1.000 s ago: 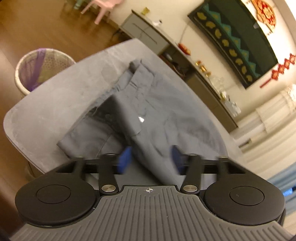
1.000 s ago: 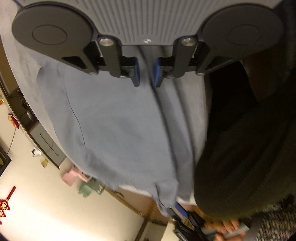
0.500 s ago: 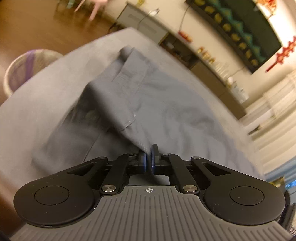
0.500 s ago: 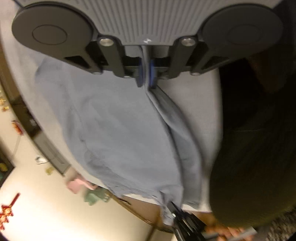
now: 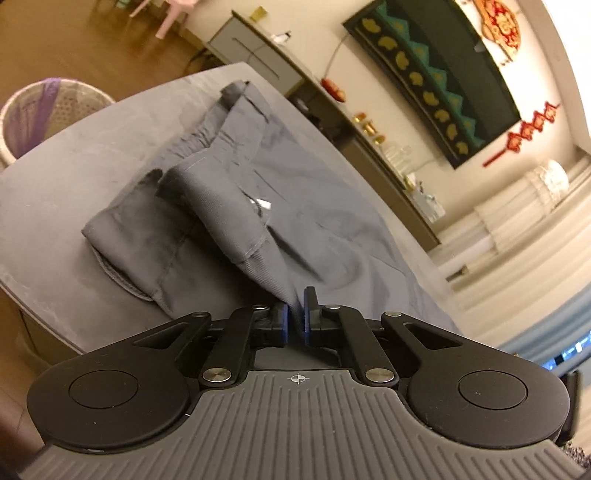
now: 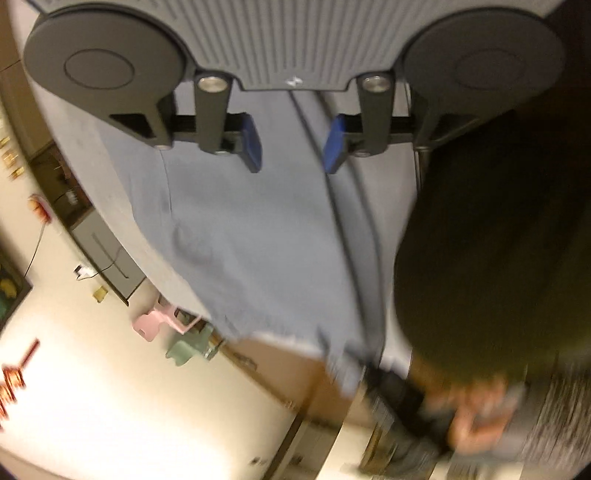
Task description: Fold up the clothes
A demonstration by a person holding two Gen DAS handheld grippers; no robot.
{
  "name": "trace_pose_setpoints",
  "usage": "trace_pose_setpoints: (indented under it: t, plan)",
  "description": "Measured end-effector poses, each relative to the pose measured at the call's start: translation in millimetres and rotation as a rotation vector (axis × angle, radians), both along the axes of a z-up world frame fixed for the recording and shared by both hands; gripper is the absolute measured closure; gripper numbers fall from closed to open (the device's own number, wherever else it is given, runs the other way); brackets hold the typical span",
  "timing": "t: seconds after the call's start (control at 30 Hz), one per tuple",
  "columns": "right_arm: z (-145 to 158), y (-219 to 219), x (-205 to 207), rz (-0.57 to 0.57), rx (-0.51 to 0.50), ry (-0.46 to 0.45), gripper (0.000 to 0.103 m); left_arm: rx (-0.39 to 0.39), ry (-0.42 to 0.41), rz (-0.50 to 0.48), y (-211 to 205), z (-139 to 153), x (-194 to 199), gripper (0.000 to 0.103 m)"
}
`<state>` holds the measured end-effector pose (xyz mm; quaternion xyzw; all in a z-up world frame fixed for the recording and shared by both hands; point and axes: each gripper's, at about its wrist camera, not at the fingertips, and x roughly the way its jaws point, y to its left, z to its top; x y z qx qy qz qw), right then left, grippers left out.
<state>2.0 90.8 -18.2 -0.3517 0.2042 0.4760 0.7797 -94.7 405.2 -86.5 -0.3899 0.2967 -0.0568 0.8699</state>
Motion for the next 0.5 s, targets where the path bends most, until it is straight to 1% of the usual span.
trace_pose_setpoints:
  t: [0.07, 0.1, 0.13, 0.17, 0.2, 0.23, 0.27, 0.33, 0.37, 0.4, 0.43, 0.47, 0.5]
  plan:
    - [-4, 14, 7, 0.002, -0.017, 0.005, 0.056, 0.009, 0.004, -0.007, 0, -3, 2, 0.103]
    - [-9, 19, 10, 0.001, -0.041, 0.017, 0.06, 0.013, 0.001, -0.01, 1, -5, 3, 0.103]
    - [-16, 22, 11, -0.001, -0.074, 0.036, 0.066, 0.015, -0.023, -0.01, 3, -5, 0, 0.103]
    - [-23, 25, 13, -0.003, -0.107, 0.055, 0.096, 0.005, -0.061, -0.009, 5, -7, -5, 0.103]
    - [-26, 27, 10, 0.009, -0.117, 0.065, 0.102, -0.009, -0.103, -0.005, 7, -9, -11, 0.103]
    - [-24, 25, 3, 0.031, -0.107, 0.067, 0.102, -0.025, -0.136, 0.001, 10, -11, -17, 0.103]
    - [-21, 22, -6, 0.057, -0.099, 0.064, 0.103, -0.026, -0.137, 0.011, 11, -13, -22, 0.103]
    - [-17, 16, -24, 0.11, -0.087, 0.096, 0.103, -0.027, -0.132, 0.031, 14, -18, -30, 0.103]
    - [-19, 13, -30, 0.119, -0.093, 0.106, 0.103, -0.019, -0.099, 0.045, 14, -21, -30, 0.103]
    - [-21, 10, -32, 0.113, -0.1, 0.097, 0.103, -0.01, -0.075, 0.06, 12, -21, -32, 0.103]
    - [-21, 6, -30, 0.096, -0.09, 0.088, 0.102, -0.001, -0.051, 0.081, 11, -20, -34, 0.101]
    - [-18, 3, -27, 0.076, -0.07, 0.084, 0.098, 0.003, -0.027, 0.099, 9, -18, -36, 0.079]
    - [-16, 0, -23, 0.055, -0.049, 0.08, 0.089, -0.002, -0.006, 0.122, 7, -15, -39, 0.069]
